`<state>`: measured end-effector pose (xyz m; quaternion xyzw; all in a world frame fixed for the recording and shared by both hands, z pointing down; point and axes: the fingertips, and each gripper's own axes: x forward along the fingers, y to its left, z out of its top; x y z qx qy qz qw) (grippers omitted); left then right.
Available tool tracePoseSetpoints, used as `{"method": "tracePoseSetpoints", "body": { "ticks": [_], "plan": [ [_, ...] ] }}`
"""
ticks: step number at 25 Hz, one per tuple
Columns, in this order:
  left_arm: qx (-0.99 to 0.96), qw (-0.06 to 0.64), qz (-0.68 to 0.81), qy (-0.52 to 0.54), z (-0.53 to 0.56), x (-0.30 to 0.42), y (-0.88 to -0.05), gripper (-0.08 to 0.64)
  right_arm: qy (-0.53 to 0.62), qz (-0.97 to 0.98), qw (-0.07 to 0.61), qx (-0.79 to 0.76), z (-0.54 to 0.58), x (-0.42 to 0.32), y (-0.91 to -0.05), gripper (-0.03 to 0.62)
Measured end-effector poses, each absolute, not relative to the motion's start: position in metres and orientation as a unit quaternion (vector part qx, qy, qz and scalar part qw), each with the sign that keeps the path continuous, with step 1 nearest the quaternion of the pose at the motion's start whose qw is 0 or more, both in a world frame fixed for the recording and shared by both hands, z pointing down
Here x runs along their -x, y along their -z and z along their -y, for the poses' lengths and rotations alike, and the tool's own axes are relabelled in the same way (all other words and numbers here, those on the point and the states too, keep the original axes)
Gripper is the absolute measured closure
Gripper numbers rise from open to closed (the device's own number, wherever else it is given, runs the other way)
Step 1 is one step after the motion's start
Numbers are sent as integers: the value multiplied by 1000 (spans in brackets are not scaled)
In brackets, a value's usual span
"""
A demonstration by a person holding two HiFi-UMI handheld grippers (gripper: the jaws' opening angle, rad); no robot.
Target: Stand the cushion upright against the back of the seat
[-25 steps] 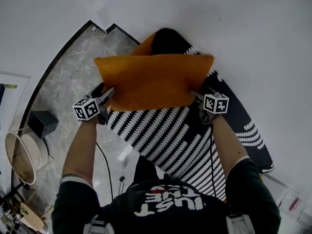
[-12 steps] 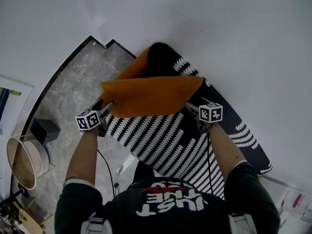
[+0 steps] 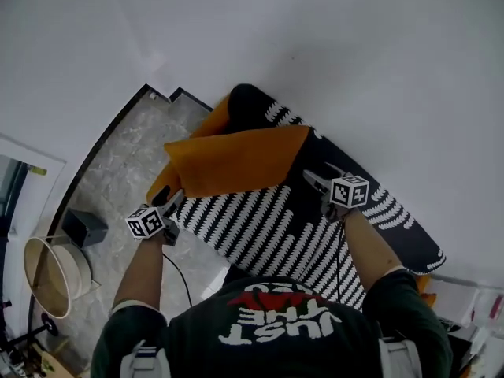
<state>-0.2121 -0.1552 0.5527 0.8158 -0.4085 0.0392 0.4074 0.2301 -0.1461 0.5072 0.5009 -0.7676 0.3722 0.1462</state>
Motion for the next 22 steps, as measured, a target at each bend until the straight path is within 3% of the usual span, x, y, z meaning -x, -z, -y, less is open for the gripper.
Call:
{"method": "tracePoseSetpoints", "body": {
  "ticks": [3, 6, 12, 17, 22],
  "plan": [
    [-843, 384, 377, -11, 131, 178, -503, 243, -350, 789, 115, -492, 126, -241, -462, 245],
    [-873, 348, 343, 14, 94, 133, -451, 341, -316, 814, 88, -479, 95, -256, -415, 371],
    [-902, 283, 320, 69, -6, 41, -359, 511, -262, 863, 54, -430, 4, -289, -344, 504],
    [-899, 264, 333, 101, -112, -9, -306, 549, -244, 883, 59, -397, -73, -312, -311, 561],
    [-901, 250, 345, 77, -193, -35, -286, 549, -253, 897, 26, -362, -139, -321, -289, 568]
  ]
}}
